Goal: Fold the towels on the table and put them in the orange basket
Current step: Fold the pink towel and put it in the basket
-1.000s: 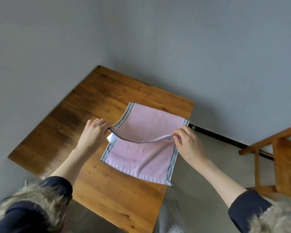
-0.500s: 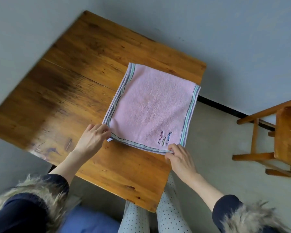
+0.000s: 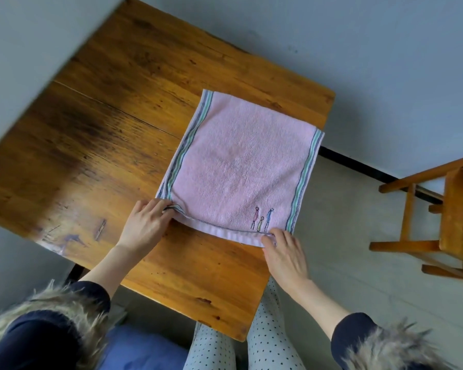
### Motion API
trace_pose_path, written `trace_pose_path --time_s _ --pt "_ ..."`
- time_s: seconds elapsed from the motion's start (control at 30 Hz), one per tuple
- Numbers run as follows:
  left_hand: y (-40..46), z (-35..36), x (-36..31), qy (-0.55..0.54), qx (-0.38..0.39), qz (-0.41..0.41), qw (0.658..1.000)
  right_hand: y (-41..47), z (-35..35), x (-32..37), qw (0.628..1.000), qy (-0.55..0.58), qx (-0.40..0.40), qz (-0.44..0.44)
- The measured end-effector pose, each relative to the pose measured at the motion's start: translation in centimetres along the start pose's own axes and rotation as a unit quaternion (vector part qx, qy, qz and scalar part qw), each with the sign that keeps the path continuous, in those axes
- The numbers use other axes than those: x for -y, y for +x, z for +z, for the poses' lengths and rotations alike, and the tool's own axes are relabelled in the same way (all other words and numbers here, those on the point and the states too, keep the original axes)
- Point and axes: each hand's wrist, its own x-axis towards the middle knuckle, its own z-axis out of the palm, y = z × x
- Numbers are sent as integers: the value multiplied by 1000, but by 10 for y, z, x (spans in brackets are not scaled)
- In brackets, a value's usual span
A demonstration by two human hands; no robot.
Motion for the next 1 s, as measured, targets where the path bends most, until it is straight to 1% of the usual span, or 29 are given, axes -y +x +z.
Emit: trace_pose_path --time_s 0.1,0.2,0.27,0.4,0.5,0.6,0.7,0.8,0.87,0.93,1.0 --pt "2 -1 -5 18 -12 17 1000 4 1 0 1000 7 -10 12" --pt "6 -4 -10 29 -15 12 999 4 0 2 1000 -12 -11 3" --pt "11 -7 -12 24 -4 -13 1000 7 -2 5 1000 -24 -6 12" --pt "14 -12 -17 -8 13 -65 998 19 -11 8 998 -24 1 59" --pt "15 -18 -22 -34 37 -110 993 20 -22 -1 998 -23 -3 58" --pt "20 -30 -34 -65 19 -132 989 19 -36 -16 998 -33 -32 45" --pt "33 -54 -40 -87 8 -135 987 23 -60 -29 998 -24 -39 34" --pt "49 -91 -35 -83 0 -144 986 34 -89 -42 997 32 -49 55" --pt "60 -120 -29 -101 -16 -125 987 46 -109 -55 991 75 -81 78" --pt "66 -151 -25 -139 -35 -107 984 58 -135 -66 990 78 -92 66" --pt "70 -179 -24 -157 -43 -86 983 66 -167 -75 986 110 -115 51"
